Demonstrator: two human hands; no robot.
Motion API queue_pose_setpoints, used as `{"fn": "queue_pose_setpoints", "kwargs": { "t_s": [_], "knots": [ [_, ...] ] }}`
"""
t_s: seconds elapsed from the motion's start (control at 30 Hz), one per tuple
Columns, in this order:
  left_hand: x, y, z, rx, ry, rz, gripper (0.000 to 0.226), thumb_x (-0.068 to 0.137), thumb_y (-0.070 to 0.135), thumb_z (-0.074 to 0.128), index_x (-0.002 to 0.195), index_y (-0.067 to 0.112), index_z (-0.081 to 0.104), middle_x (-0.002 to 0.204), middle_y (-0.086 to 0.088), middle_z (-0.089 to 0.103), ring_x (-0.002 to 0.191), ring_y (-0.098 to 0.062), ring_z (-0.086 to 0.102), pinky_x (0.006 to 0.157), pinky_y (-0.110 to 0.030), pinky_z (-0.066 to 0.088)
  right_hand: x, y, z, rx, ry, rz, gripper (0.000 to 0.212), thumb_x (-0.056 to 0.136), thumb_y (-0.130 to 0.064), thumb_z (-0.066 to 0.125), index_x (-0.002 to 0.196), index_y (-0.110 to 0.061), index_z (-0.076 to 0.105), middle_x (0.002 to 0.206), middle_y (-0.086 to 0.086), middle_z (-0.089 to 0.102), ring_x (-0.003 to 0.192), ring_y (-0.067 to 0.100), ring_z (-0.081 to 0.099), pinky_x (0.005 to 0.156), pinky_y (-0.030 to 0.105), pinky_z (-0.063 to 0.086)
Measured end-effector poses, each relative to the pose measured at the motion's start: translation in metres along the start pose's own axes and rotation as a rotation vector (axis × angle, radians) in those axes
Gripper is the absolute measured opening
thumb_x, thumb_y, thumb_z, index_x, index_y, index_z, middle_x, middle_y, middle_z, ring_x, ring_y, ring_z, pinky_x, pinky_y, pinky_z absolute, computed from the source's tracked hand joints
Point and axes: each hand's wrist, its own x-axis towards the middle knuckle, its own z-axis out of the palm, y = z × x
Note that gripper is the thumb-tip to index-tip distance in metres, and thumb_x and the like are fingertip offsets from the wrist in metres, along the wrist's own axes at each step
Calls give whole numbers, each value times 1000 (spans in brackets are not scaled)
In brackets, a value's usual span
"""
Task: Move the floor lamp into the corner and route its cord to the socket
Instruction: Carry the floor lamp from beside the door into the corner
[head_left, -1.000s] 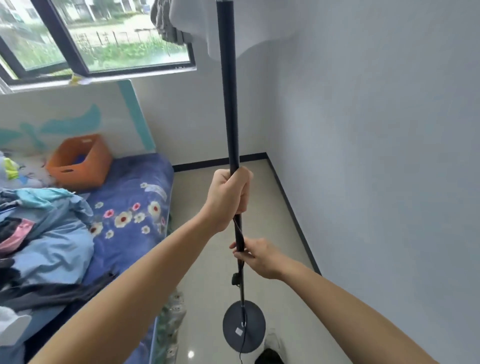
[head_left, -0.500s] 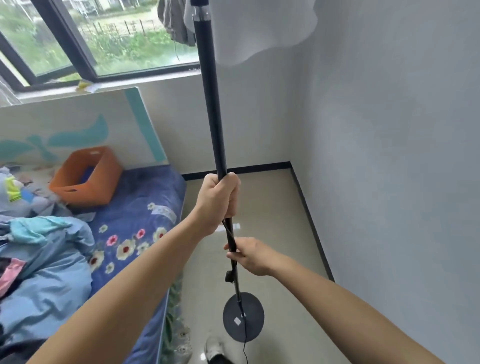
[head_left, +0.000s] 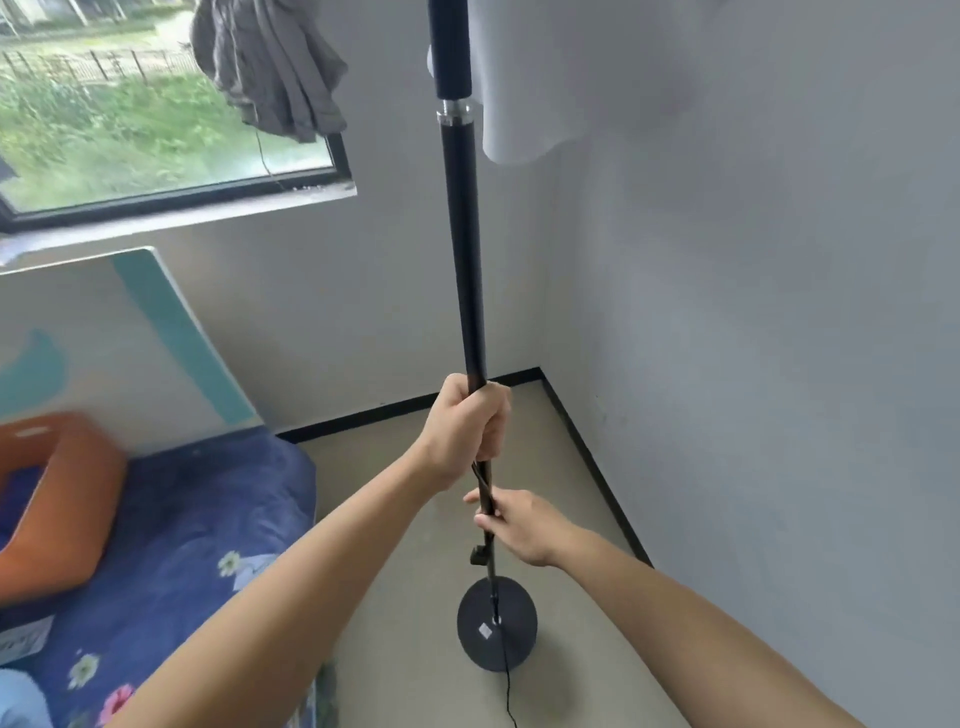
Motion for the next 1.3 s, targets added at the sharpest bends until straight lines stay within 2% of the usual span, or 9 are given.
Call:
{"fn": "queue_pose_setpoints", "kwargs": {
  "t_s": [0.2,0.3,0.4,0.5,0.7,0.83,1.0,1.13,1.3],
  "knots": [
    [106,-2,-35,32,-56,37,42,71,5,37,36,29,31,41,9,25,40,-10,17,44,-18,19,96,5,-55,-3,77,68,9,96,-39,50,98,-35,57,101,-3,70,88,21,61,71,33,45],
    [168,-8,-44,52,-26,36,41,73,11,42,37,27,31,40,8,25,42,-13,18,45,-21,20,150,17,-86,12,117,68,9,96,-39,51,96,-34,59,98,0,70,86,22,60,71,33,44],
    [234,-16,-47,86,67,11,46,79,28,54,41,23,28,42,5,24,44,-18,18,47,-27,19,205,36,-120,26,124,78,12,95,-38,53,96,-32,63,94,-2,68,83,20,58,67,31,41],
    [301,-19,-47,141,133,-58,59,85,54,57,41,28,26,42,7,24,41,-16,21,46,-26,23,258,52,-162,63,88,90,12,93,-34,59,96,-28,68,92,-4,67,82,18,60,61,27,41],
    [415,-8,-65,194,143,-103,62,83,66,54,44,26,26,46,4,23,42,-18,20,48,-29,24,346,64,-239,105,17,38,18,92,-27,64,105,-18,71,107,3,69,95,21,64,81,29,47],
    [480,-4,-82,161,79,-102,60,84,65,53,44,28,27,45,7,24,39,-14,21,44,-24,26,399,75,-277,109,10,20,25,92,-30,63,115,-24,68,113,0,67,97,17,63,80,25,43],
    [554,-14,-114,78,10,-127,62,81,65,56,45,25,24,45,7,22,41,-16,16,43,-24,24,463,88,-305,128,74,70,29,92,-35,61,121,-32,66,104,-6,65,89,12,59,69,21,40],
    [614,-27,-154,21,-89,-151,62,78,65,59,47,25,22,45,7,20,43,-17,13,46,-30,16,523,85,-316,84,80,131,36,96,-34,56,132,-32,58,124,1,66,97,19,63,78,28,45],
    [688,-36,-202,11,-319,-180,57,80,55,59,46,25,26,45,5,20,43,-15,15,48,-34,15,595,72,-332,105,148,260,38,98,-27,54,136,-30,54,129,7,63,109,29,62,97,42,50]
  ]
}}
